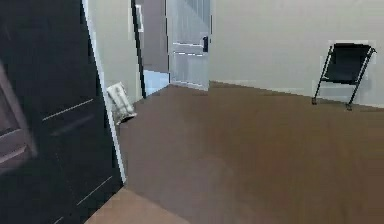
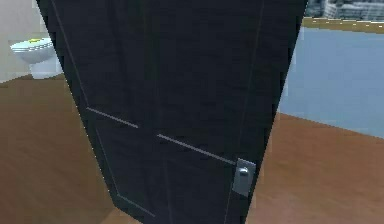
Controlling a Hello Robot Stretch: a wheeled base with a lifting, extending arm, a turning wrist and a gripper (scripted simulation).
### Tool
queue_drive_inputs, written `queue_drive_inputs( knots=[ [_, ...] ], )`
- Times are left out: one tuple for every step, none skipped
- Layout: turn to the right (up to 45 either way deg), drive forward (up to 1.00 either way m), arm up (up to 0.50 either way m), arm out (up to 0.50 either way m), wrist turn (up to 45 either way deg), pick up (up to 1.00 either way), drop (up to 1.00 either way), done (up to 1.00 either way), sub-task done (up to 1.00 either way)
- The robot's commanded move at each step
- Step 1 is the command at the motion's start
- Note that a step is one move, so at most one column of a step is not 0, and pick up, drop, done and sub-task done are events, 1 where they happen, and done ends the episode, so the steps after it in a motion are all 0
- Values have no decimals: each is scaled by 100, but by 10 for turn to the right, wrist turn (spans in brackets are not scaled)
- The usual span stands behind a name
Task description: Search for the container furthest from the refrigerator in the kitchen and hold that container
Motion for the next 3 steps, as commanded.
queue_drive_inputs(
  knots=[
    [-30, 0, 0, 0, 0, 0, 0, 0, 0],
    [0, 100, 0, 0, 0, 0, 0, 0, 0],
    [-60, 0, 0, 0, 0, 0, 0, 0, 0]
  ],
)
